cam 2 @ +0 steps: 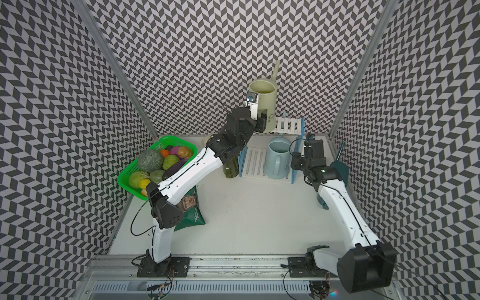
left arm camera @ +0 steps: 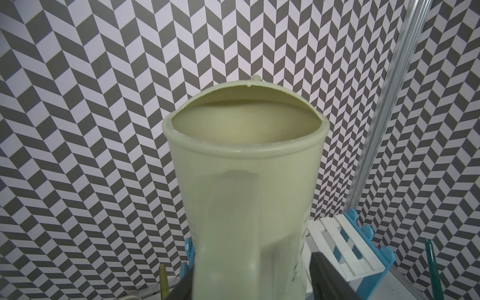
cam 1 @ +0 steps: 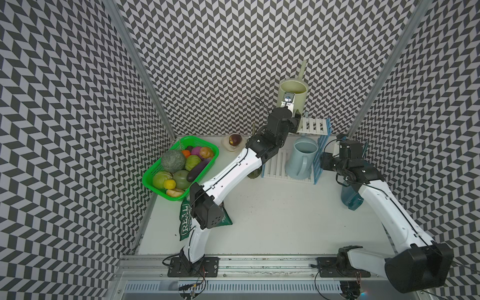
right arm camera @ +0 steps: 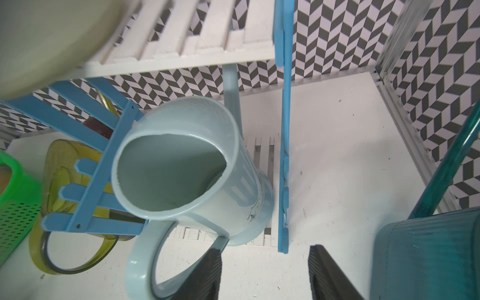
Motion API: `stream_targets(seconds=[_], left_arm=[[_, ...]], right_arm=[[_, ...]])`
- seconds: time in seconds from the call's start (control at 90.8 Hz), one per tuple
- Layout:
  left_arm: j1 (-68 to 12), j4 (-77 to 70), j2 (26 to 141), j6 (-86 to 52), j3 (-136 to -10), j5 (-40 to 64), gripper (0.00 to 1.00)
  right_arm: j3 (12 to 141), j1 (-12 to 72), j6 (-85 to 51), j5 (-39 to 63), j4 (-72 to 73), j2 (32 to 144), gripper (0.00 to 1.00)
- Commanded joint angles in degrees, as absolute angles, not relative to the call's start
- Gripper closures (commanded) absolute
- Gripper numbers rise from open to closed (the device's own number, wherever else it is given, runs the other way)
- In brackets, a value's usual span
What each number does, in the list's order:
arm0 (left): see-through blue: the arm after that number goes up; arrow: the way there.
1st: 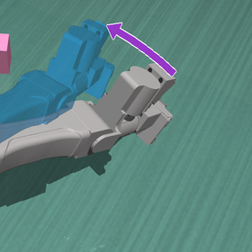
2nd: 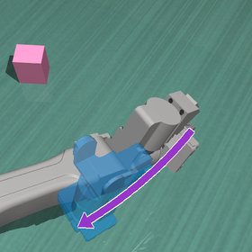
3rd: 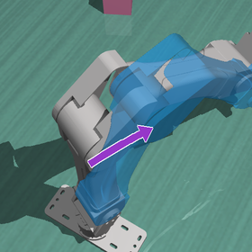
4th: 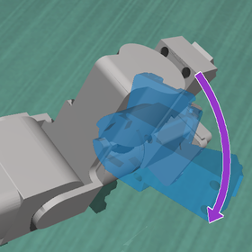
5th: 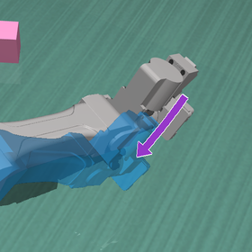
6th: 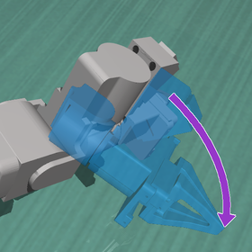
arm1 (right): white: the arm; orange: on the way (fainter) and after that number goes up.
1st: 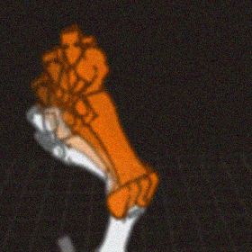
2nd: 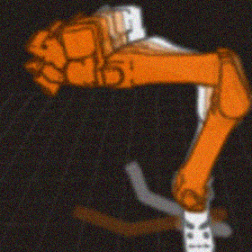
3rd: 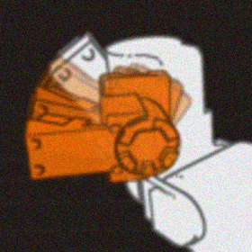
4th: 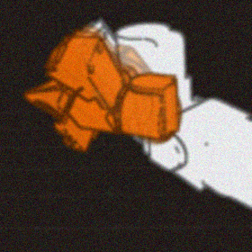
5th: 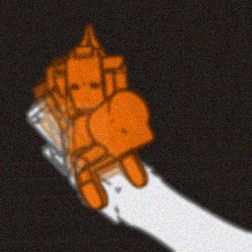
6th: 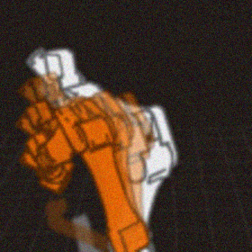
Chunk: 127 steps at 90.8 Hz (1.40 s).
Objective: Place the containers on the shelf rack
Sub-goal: 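Adjust the shelf at the center of the board, then pick up a container from the center of the board.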
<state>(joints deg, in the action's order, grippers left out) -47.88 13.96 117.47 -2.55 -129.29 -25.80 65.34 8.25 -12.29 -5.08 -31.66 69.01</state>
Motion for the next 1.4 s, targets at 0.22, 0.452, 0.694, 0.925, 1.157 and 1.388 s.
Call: stream_targets(seconds=[0.22,0.452,0.694,0.925,1.157,1.388], left_arm=[[-48.3,12.5,108.7,-1.1,-122.5,-23.3,0.12],[-48.3,12.4,101.4,-0.6,-115.0,-21.4,0.00],[-48.2,16.3,92.1,1.4,-104.4,-7.6,0.00],[-48.1,23.4,83.8,9.5,-96.0,20.1,0.00],[-48.3,26.8,78.9,16.7,-85.0,42.5,0.00],[-48.7,24.1,77.4,17.1,-79.6,45.3,0.00]], right_arm=[[59.3,8.5,-15.3,-10.2,-31.7,56.0,0.21],[58.0,8.0,-18.4,-16.3,-38.6,50.0,0.13],[58.8,6.8,-27.2,-22.4,-50.7,46.5,0.18],[55.5,6.3,-32.8,-25.8,-56.8,44.9,0.18],[50.8,5.3,-35.1,-26.3,-57.7,44.9,0.09],[50.0,-0.1,-31.9,-23.7,-55.8,47.3,0.01]])
